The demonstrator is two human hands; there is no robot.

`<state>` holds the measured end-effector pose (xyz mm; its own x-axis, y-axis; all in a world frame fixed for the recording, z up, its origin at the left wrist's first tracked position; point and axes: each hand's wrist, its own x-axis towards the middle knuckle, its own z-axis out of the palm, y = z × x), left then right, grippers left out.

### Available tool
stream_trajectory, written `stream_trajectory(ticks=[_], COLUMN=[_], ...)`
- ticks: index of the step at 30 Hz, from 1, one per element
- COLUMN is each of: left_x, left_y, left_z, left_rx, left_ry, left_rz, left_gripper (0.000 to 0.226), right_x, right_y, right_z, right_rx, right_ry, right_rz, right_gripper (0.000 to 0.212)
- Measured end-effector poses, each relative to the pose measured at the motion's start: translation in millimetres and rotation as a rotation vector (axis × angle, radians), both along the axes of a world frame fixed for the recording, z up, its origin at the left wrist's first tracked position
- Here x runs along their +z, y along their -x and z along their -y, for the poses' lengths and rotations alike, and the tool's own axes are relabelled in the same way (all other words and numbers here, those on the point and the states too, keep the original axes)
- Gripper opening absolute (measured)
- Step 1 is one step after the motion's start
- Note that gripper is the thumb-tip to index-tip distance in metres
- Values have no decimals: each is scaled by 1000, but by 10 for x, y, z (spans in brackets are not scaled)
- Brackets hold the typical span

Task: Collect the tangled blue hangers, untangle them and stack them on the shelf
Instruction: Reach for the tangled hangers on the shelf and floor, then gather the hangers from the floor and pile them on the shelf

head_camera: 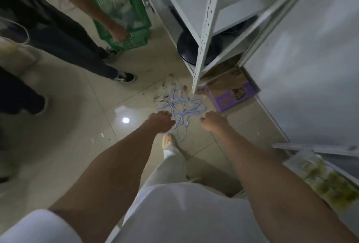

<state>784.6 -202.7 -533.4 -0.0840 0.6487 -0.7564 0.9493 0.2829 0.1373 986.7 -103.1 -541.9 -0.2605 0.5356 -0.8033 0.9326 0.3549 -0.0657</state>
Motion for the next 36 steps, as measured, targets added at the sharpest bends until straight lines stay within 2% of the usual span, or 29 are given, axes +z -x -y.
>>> stream_trajectory(ticks=[5, 10, 14, 17, 21, 27, 33, 36], left_x=[-410, -1017, -1670, -2398, -3539, -5214, -6580, -7064], left_y=[163, 165, -69, -180, -150, -56, 26, 67], left_z=[-15, -151, -111, -71, -218, -290, -209, -238], left_rx=[93, 11, 9, 92, 344, 607, 816, 988], left_ry=[46, 42, 69, 112, 129, 129, 142, 108], left_rz=[62, 60, 135, 158, 219, 224, 305, 310], left_gripper=[56, 55, 55, 56, 60, 63, 66, 56], right_x=[-427, -977, -1751, -2571, -3678, -5158, -6558, -7099], right_y=[270, 349, 410, 552, 752, 840, 1017, 1113], right_z=[-35, -316, -460, -596, -783, -988, -1145, -1219], right_rx=[62, 54, 115, 86, 39, 148, 222, 297], right_ry=[83, 42, 77, 150, 198, 200, 77, -29], right_rz=[46, 56, 42, 22, 30, 27, -47, -105], right_gripper=[56, 55, 51, 48, 47, 50, 48, 43])
